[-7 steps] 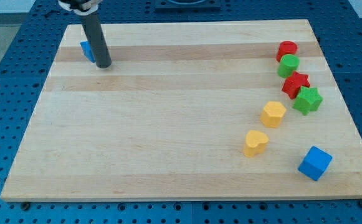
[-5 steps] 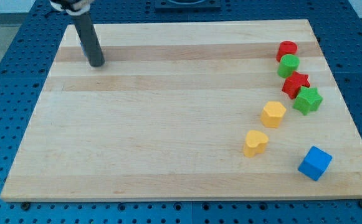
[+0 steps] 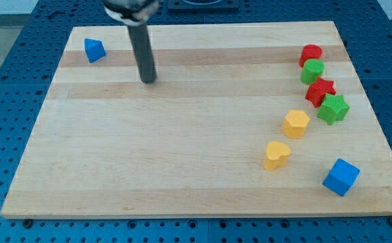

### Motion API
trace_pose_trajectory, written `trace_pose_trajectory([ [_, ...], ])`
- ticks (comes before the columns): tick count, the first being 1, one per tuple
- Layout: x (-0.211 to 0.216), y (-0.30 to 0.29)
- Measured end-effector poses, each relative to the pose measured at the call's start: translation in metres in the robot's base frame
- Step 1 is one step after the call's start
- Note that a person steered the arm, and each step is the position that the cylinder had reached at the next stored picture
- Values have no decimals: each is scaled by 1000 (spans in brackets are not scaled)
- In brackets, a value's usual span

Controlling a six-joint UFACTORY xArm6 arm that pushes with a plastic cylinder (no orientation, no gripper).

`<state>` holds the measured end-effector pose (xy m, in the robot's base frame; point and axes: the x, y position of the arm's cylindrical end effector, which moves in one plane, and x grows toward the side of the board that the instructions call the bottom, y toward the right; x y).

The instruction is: Point your arm at center

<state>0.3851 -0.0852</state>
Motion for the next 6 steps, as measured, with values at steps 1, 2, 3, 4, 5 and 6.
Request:
trace_pose_trajectory([
  [1, 48, 34],
  [2, 49, 34],
  [3, 49, 34],
  [4, 54, 37],
  [5, 106, 70],
  [6, 105, 70],
])
